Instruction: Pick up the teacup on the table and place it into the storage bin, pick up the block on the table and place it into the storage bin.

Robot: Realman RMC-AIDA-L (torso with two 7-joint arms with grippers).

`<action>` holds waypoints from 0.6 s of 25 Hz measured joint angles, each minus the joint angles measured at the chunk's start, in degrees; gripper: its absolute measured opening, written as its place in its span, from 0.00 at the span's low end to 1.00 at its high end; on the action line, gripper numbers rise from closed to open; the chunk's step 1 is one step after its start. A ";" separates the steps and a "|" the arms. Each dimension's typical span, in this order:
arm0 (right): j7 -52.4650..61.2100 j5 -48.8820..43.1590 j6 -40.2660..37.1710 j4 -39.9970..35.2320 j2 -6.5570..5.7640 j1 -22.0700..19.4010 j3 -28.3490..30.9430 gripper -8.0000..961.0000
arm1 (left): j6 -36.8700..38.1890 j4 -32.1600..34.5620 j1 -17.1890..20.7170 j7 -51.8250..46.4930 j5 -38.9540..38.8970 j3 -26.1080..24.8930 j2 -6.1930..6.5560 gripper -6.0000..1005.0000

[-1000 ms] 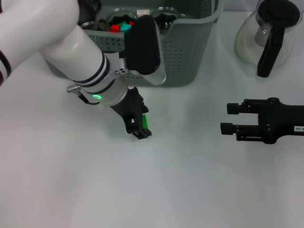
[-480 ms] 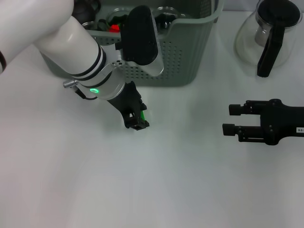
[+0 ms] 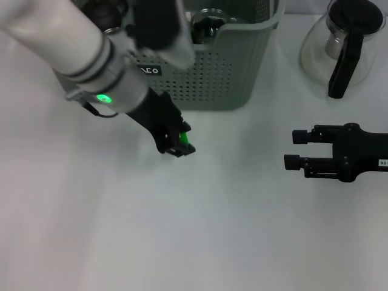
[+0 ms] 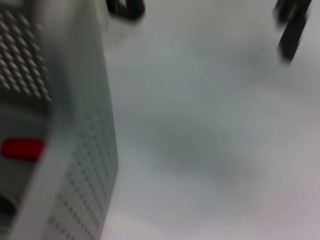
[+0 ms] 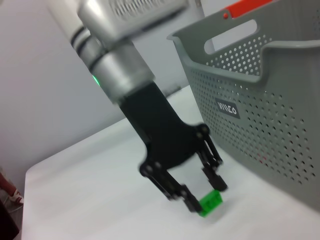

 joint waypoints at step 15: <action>-0.37 0.03 0.31 0.00 0.15 0.56 -0.03 0.74 | 24.49 -23.66 1.60 7.63 -43.56 -49.19 13.83 0.49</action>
